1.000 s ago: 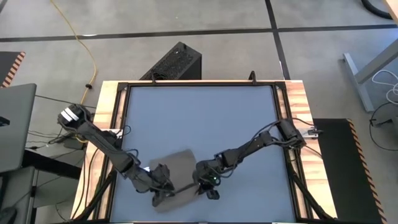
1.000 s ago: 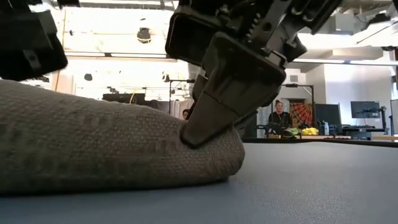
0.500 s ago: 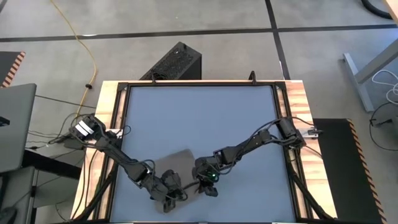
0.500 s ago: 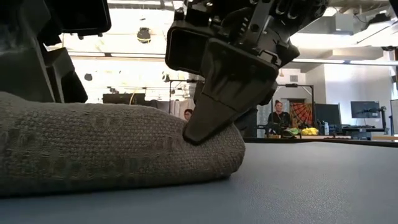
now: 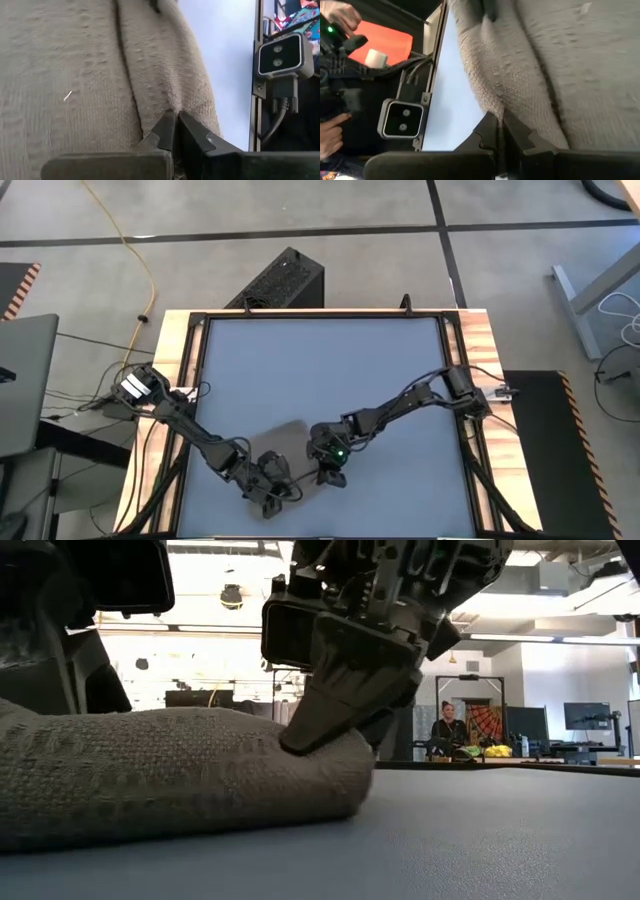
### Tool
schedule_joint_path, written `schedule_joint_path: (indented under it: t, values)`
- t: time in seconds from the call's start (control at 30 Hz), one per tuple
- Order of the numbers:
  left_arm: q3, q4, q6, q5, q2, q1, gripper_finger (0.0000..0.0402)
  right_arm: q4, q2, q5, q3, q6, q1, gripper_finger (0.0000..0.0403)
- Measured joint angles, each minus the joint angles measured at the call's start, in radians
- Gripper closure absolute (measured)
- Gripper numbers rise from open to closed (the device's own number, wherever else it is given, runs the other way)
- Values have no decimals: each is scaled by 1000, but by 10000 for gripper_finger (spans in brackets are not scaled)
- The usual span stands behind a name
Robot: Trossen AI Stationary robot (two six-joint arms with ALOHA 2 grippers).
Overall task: Roll towel into tight, uniform cylinder
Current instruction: Roll the gray towel
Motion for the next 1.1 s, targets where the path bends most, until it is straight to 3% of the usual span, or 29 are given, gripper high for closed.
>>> schedule_joint_path:
  t: [0.57, 0.87, 1.1]
  values:
    - [0, -109, 1, 33, -1, 6, 401, 95, 0, 25, 0, 52, -74, 370]
    - [-1, -146, -13, 27, -1, 6, 401, 103, 0, 88, 0, -78, -79, 368]
    - [-1, -152, 2, 37, -1, 19, 401, 156, 0, 110, 0, -197, -74, 336]
